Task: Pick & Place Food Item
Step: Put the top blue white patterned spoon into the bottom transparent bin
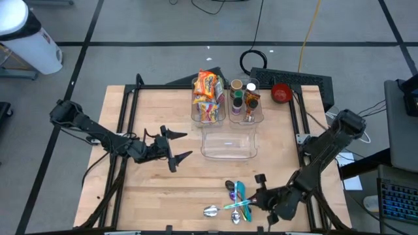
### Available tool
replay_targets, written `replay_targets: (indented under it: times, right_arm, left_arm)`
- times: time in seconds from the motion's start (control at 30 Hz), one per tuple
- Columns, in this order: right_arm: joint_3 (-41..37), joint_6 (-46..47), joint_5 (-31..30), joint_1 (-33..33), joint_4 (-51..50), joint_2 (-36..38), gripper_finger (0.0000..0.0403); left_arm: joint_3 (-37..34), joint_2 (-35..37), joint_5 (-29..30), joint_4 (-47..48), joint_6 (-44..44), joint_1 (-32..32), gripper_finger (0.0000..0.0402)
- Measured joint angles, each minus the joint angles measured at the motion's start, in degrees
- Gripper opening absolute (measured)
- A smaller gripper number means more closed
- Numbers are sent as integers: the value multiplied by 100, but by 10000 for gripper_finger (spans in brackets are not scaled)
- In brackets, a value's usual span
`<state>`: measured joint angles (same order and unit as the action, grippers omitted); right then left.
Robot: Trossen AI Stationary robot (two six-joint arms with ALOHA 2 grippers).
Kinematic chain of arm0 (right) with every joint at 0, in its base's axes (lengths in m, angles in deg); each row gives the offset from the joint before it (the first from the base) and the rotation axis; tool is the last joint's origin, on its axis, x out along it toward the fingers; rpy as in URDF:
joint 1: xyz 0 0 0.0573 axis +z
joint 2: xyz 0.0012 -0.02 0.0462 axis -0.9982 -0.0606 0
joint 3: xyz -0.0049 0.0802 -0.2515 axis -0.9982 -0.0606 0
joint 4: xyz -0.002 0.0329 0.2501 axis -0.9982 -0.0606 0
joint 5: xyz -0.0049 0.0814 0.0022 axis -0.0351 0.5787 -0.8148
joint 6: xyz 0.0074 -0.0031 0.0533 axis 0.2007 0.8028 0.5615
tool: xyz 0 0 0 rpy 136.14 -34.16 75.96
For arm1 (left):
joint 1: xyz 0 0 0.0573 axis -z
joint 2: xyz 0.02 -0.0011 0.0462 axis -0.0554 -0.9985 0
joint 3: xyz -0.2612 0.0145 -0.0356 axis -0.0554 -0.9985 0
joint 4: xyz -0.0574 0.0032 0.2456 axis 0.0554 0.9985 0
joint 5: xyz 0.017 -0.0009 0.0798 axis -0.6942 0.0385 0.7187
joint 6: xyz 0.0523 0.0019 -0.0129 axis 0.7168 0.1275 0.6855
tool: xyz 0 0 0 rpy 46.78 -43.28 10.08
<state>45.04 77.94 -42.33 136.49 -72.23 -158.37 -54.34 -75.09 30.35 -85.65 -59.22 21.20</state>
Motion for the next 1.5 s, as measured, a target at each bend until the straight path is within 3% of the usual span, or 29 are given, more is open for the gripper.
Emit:
replay_targets:
  times: [0.2,0.47,0.8,1.27,1.5]
  right_arm:
    - [-176,-654,-106,-341,-309,988,35]
    - [-1188,-1025,-544,-1136,-257,2508,35]
    - [-2435,-1839,-521,-2212,826,3874,38]
    - [-2710,-2525,-51,-3528,941,4486,35]
    - [-2710,-2113,-34,-3968,528,4484,35]
  left_arm:
    - [0,0,0,-4,2,0,374]
    - [2,0,0,-4,2,0,374]
    - [2,0,0,-5,2,0,374]
    - [4,0,0,-13,2,0,374]
    - [4,0,0,-15,2,0,374]
